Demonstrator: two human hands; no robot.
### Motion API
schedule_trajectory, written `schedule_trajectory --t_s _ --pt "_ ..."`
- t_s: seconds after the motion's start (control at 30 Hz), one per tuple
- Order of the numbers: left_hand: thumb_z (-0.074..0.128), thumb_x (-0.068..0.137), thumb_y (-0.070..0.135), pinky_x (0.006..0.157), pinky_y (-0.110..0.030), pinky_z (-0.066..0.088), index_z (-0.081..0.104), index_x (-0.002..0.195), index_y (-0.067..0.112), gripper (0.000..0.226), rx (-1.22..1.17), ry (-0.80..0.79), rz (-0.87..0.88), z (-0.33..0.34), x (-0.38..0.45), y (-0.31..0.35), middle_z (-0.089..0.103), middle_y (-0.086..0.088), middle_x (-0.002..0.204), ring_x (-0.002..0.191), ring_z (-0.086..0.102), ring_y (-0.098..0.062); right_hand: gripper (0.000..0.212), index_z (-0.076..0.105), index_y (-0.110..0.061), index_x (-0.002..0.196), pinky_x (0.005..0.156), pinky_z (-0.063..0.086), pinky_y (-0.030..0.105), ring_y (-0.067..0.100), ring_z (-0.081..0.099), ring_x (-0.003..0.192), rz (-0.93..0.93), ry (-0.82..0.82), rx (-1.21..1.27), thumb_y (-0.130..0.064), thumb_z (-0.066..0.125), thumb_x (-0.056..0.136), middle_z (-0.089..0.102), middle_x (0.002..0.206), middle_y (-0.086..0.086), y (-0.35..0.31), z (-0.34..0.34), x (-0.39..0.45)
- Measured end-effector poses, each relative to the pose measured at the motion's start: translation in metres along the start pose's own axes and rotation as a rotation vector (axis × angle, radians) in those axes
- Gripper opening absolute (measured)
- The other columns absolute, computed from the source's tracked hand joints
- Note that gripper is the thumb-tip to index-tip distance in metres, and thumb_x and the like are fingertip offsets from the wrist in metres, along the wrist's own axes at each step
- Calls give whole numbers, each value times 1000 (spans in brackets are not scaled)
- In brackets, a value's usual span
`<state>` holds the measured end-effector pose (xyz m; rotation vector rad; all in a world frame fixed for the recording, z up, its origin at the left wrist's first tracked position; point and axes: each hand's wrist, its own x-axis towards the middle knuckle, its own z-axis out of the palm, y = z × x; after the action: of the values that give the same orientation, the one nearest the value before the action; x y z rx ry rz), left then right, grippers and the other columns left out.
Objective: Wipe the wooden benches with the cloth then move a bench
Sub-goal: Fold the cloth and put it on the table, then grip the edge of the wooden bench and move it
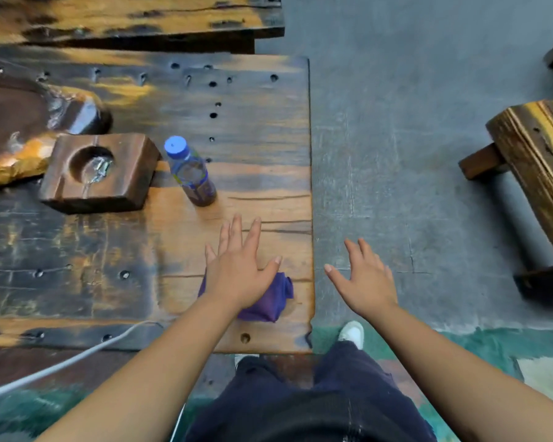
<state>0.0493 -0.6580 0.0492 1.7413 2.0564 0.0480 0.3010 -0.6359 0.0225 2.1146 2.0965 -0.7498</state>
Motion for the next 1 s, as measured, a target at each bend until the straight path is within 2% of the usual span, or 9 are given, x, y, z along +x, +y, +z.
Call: schedule_trajectory --t_s 0.1,0.3,0.5,0.77,1.0 --pt "30 83 72 113 -62 11 1 153 39 82 24 33 -13 1 25 36 -8 -2 164 150 -5 -24 87 20 -32 151 113 25 54 29 26 143 -23 5 6 -81 25 79 12 163 2 30 -18 28" --pt "14 76 78 113 -63 12 -3 152 40 87 87 119 -122 17 81 136 -12 -2 163 150 -8 -24 91 15 -34 151 115 18 58 24 14 148 -205 -23 -111 -84 15 75 4 164 1 108 -67 106" --pt "19 79 78 112 -65 13 -4 152 39 86 135 182 -147 1 122 222 -11 -5 163 150 -6 -27 88 13 -35 152 112 20 60 26 11 149 -332 78 -258 -83 16 79 4 164 3 157 -154 175" --pt "16 77 80 110 -69 16 4 152 42 85 149 275 -162 -39 211 257 -7 -7 164 150 -4 -30 90 11 -34 152 113 17 60 25 7 149 -443 128 -288 -85 17 77 2 164 3 144 -225 285" --pt "16 76 80 111 -67 15 5 152 41 86 134 278 -194 -82 360 250 -6 -6 164 150 -3 -29 89 10 -34 152 114 14 59 25 5 150 -480 117 -306 -83 19 77 1 164 1 91 -266 423"
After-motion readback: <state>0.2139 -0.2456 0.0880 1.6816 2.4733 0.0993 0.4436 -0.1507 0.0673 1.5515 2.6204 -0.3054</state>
